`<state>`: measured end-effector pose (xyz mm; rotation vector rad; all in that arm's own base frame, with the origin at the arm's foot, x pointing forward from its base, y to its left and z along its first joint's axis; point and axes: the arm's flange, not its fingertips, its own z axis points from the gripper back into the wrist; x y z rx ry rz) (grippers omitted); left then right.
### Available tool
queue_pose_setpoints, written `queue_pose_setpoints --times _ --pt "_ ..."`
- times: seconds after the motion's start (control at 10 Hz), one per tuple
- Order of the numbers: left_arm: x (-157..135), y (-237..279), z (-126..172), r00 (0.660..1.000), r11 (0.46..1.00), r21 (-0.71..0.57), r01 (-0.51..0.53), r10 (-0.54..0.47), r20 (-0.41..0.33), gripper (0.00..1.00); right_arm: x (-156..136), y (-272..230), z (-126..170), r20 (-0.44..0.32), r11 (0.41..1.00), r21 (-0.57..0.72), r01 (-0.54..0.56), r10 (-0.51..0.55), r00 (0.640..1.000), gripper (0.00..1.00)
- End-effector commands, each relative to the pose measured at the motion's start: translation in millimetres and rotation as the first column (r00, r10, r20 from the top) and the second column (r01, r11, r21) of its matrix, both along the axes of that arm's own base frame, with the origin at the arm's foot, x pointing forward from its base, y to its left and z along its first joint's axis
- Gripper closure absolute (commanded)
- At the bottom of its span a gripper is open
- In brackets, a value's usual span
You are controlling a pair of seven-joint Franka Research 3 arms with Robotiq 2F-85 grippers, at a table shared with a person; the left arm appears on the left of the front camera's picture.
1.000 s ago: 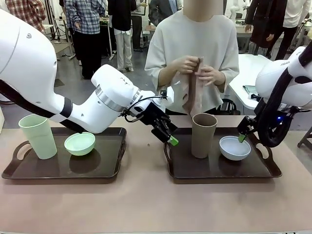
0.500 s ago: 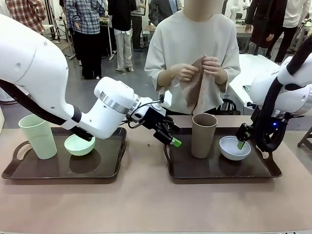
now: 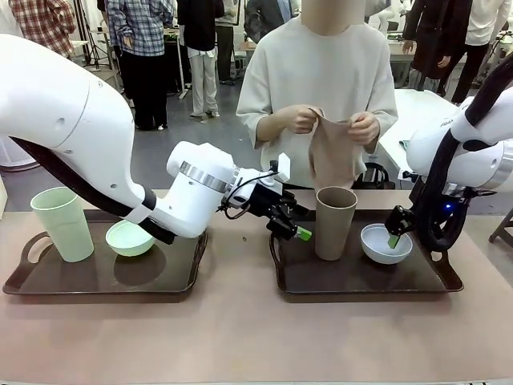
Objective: Set up a tray with a mat and arrange the tableware.
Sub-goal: Pick up the Picnic Bowl and Reusable plastic cup from the Handle tray in front of the human's position and hold them in the air.
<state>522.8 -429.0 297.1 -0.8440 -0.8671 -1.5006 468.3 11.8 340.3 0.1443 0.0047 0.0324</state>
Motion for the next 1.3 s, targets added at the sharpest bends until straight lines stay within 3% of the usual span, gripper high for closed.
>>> queue_pose_setpoints --times 0.0,0.6,1.2 --pt "-4 -12 -11 0.999 1.0 -0.016 -0.026 0.027 0.043 0.0 7 6 2 -0.017 1.0 -0.012 -0.01 0.009 1.0 0.0" --pt "-3 -24 -20 0.999 1.0 0.006 -0.028 0.027 0.043 0.0 7 13 10 0.013 0.999 0.007 -0.039 0.039 0.999 0.0" --pt "-12 -63 -27 0.999 0.999 0.021 0.039 -0.039 0.031 0.0 13 10 5 0.034 0.999 0.028 -0.031 0.03 0.999 0.0"
